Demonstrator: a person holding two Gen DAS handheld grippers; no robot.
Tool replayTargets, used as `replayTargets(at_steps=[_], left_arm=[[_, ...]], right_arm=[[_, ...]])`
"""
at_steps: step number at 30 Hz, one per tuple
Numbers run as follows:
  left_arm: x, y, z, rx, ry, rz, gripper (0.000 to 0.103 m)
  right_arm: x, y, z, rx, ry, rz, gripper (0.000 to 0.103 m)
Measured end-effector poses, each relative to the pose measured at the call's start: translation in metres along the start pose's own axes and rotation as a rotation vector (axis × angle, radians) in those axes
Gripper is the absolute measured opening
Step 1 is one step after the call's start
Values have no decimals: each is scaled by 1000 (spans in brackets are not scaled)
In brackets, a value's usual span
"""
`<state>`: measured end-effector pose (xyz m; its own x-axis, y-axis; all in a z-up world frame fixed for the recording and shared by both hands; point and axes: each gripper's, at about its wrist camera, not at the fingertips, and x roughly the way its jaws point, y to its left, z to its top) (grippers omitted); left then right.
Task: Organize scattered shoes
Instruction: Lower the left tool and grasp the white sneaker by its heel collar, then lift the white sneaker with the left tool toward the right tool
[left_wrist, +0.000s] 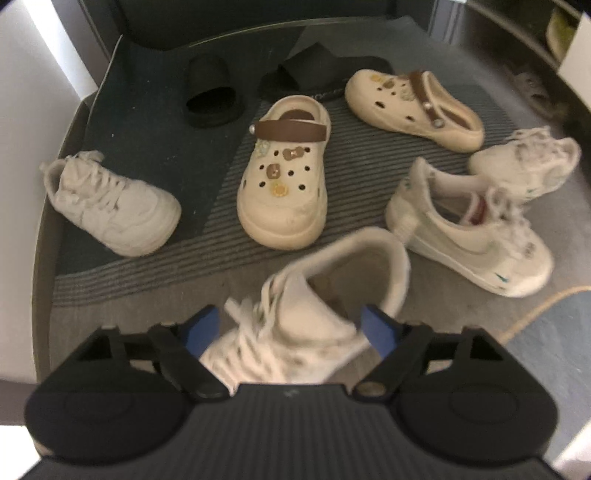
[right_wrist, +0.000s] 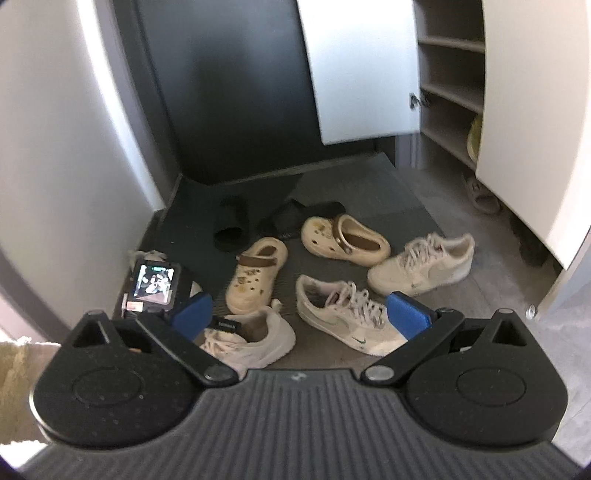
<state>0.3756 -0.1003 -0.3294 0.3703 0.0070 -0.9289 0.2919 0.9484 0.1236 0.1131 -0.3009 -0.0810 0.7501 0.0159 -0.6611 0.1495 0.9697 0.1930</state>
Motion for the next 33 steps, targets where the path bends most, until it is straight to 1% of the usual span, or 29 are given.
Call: replayTargets(at_steps=[2,4,8,10,12,13,15,17,18,20,21,22,23,24,25,27,30,33], left_arm=[[18,-9,7,13,12,36,86],[33,-17,10,50,20,74,86],[50,-24,10,127,36,129,86],[59,-20,11,134,55,133,85],[67,-16,13,138,70,126,86],[76,-12,15,151,90,100,86],[80,-10,15,157,90,75,86],[89,-8,15,178,96,27,87],[90,-7,15,168,92,12,85],[92,-5,14,146,100,-42,67],[91,-5,14,142,102,-61,46],[90,-6,14,140,105,-77,42],[86,-8,13,156,107,-71,41],[82,-11,12,172,110,-66,36],[76,-10,11,187,116,-77,31],[64,-10,10,219,126,-97,26],[45,-11,2,322,121,-68,21],[28,-6,-7,367,112,-63,19]], right_arm=[[18,-4,-8,34,45,18,103],[29,-4,-14,38,74,35,103],[36,-1,-16,10,69,42,103],[39,-4,-16,10,62,44,103],[43,-9,-17,30,69,41,103],[46,-13,-17,43,76,38,103],[52,-19,-18,70,92,30,103],[59,-24,-20,90,107,28,103],[62,-26,-22,95,113,26,103],[68,-29,-25,101,128,23,103],[70,-30,-27,104,137,22,103],[72,-31,-28,108,145,21,103],[74,-31,-29,112,152,20,103],[75,-32,-31,115,158,19,103],[76,-31,-32,119,162,19,103],[77,-31,-34,128,169,36,103],[82,-33,-38,145,187,49,103],[82,-34,-39,168,198,52,103]])
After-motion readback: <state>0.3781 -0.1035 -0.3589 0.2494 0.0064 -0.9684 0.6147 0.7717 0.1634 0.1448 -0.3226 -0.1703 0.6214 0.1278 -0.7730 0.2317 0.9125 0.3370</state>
